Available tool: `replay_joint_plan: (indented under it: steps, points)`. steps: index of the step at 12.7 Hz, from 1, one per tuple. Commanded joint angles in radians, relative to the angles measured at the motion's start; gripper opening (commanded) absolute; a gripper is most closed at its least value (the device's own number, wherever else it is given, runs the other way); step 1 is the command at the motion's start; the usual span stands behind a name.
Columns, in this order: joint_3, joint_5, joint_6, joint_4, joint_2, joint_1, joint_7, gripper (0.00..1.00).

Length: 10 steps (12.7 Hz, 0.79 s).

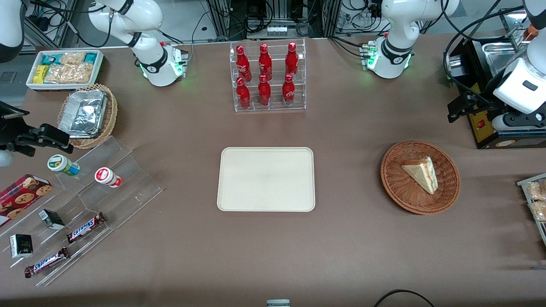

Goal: Place sandwich from basket to tray
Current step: 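Move the left gripper down toward the sandwich in the wicker basket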

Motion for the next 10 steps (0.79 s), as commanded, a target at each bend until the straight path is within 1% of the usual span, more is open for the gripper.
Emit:
replay_joint_plan:
  steps: [1,6,8,10]
  points:
    - [-0.011,-0.009,-0.026,0.023,0.006,-0.01,-0.001,1.0]
    - [-0.005,0.003,-0.003,0.025,0.042,0.005,0.01,1.0]
    - [0.023,0.008,0.014,0.019,0.076,0.006,-0.012,1.0]
    - [0.054,0.014,0.058,0.005,0.116,0.006,-0.092,1.0]
